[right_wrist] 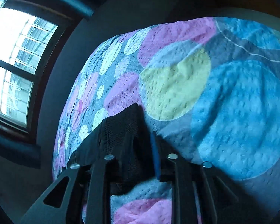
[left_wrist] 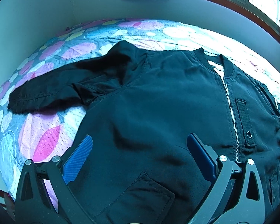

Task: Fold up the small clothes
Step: 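Grasp the black jacket's sleeve cuff with the right tool, then fold the held sleeve across the jacket body with the right tool, release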

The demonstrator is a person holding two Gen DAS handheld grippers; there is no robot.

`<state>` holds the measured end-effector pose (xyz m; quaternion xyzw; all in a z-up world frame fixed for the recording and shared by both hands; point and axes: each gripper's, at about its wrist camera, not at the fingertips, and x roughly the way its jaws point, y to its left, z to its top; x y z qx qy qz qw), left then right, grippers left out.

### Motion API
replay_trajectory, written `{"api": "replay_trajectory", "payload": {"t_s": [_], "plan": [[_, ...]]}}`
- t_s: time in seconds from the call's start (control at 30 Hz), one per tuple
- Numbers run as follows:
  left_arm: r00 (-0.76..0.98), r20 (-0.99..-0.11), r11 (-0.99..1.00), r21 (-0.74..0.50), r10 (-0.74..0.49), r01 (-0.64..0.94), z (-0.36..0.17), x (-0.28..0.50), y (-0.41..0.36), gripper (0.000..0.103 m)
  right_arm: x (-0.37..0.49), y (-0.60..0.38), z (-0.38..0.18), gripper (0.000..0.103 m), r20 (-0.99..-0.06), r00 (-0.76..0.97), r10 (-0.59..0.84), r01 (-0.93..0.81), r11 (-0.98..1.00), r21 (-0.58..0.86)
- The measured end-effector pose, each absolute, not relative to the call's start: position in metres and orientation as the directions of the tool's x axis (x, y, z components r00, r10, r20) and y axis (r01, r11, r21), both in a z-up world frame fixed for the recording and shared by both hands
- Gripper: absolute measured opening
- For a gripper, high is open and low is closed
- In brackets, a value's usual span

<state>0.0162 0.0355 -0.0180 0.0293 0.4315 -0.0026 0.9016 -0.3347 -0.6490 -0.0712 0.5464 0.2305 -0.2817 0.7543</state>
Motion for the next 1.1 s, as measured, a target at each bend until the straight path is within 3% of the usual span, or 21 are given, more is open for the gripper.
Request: {"api": "replay_trajectory", "payload": {"t_s": [0.13, 0.2, 0.27, 0.37, 0.47, 0.63, 0.77, 0.97, 1.1], "plan": [[0.626, -0.779, 0.998, 0.056, 0.027, 0.026, -0.020, 0.019, 0.039, 0.101, -0.331, -0.646, -0.078, 0.037, -0.642, 0.761, -0.100, 0.643, 0.251, 0.723], [0.619, -0.785, 0.999, 0.050, 0.027, 0.020, -0.022, 0.020, 0.040, 0.101, -0.324, -0.641, -0.080, 0.049, -0.618, 0.782, -0.082, 0.616, 0.259, 0.744], [0.615, -0.788, 0.999, 0.048, 0.026, 0.020, -0.023, 0.020, 0.041, 0.101, -0.315, -0.636, -0.075, 0.051, -0.633, 0.768, -0.094, 0.629, 0.291, 0.720], [0.612, -0.790, 0.998, 0.050, 0.024, 0.026, -0.023, 0.018, 0.041, 0.101, -0.302, -0.627, -0.069, 0.022, -0.720, 0.679, -0.145, 0.708, 0.389, 0.590], [0.612, -0.790, 0.998, 0.056, 0.030, 0.024, -0.023, 0.017, 0.043, 0.101, -0.300, -0.623, -0.068, 0.015, -0.730, 0.667, -0.146, 0.710, 0.423, 0.563], [0.621, -0.783, 0.997, 0.072, 0.038, 0.030, -0.020, 0.017, 0.048, 0.101, -0.319, -0.630, -0.058, 0.013, -0.589, 0.800, -0.111, 0.593, 0.295, 0.749], [0.617, -0.786, 0.997, 0.073, 0.038, 0.033, -0.020, 0.019, 0.054, 0.101, -0.301, -0.605, -0.013, 0.011, -0.454, 0.889, -0.068, 0.448, 0.338, 0.827], [0.622, -0.783, 0.997, 0.066, 0.021, 0.049, -0.016, 0.017, 0.059, 0.101, -0.219, -0.523, 0.083, 0.010, -0.297, 0.951, 0.090, 0.207, 0.531, 0.822], [0.639, -0.769, 0.996, 0.066, 0.015, 0.056, -0.008, 0.013, 0.065, 0.101, -0.154, -0.447, 0.133, 0.010, -0.245, 0.938, 0.245, 0.037, 0.631, 0.775]]}}
